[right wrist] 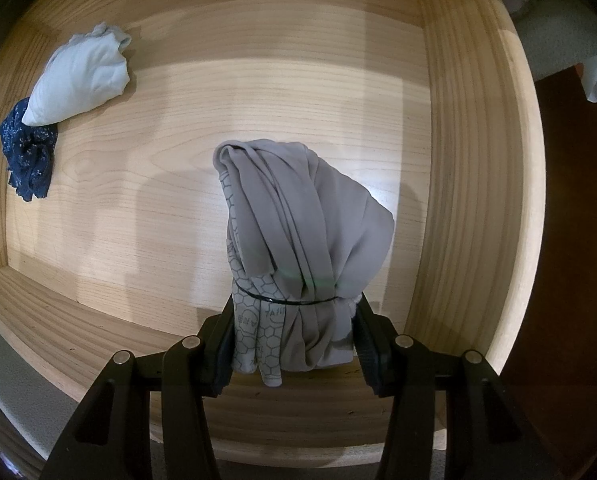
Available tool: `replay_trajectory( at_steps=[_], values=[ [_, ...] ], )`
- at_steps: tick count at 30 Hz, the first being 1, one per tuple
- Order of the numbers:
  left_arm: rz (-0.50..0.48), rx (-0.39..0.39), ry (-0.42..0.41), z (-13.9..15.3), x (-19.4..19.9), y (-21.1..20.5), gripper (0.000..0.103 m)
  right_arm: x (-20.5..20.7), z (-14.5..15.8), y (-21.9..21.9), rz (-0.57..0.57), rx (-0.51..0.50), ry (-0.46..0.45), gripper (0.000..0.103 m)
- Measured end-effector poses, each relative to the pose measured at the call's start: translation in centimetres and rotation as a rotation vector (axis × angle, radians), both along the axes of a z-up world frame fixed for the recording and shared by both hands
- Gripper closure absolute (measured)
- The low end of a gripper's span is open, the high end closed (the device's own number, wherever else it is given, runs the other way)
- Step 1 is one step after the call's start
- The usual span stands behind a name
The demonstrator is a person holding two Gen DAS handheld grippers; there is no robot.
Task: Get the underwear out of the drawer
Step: 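Open the left tool to drop the floral sock into the box, then move the left tool back over the drawer while the right tool lifts the grey bundle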
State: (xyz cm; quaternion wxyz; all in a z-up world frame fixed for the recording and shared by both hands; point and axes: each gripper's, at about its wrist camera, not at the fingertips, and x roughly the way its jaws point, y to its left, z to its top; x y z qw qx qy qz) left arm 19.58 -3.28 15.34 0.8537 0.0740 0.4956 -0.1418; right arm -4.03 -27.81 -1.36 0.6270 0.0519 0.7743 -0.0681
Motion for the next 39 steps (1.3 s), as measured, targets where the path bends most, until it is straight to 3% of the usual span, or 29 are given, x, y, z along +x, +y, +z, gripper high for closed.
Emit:
replay_trajectory(
  at_steps=[7,12,19,24,28,32,39],
  values=[
    [-0.030,0.010,-0.014,1.2,-1.6,0.7,0.068,0.0,0.0,0.0,0.003,-0.003,0.000,0.056],
    [-0.043,0.011,-0.032,2.7,-3.4,2.2,0.067,0.0,0.0,0.0,0.007,-0.006,-0.001,0.056],
    [-0.038,0.027,-0.077,5.1,-6.5,6.8,0.066,0.2,0.1,-0.4,-0.014,0.004,-0.015,0.056],
    [0.025,0.081,-0.107,4.7,-8.0,10.9,0.061,0.4,0.4,-0.8,-0.023,0.020,-0.045,0.058],
    [0.104,0.086,-0.101,2.0,-8.9,13.9,0.058,0.3,0.5,-1.3,-0.040,0.042,-0.062,0.058],
    [0.170,0.079,-0.036,-3.1,-9.8,15.6,0.058,0.2,1.3,-1.8,-0.034,0.046,-0.090,0.059],
    [0.209,0.095,0.017,-10.6,-11.7,15.1,0.058,0.9,5.5,-3.0,-0.029,0.056,-0.185,0.059]
  ],
)
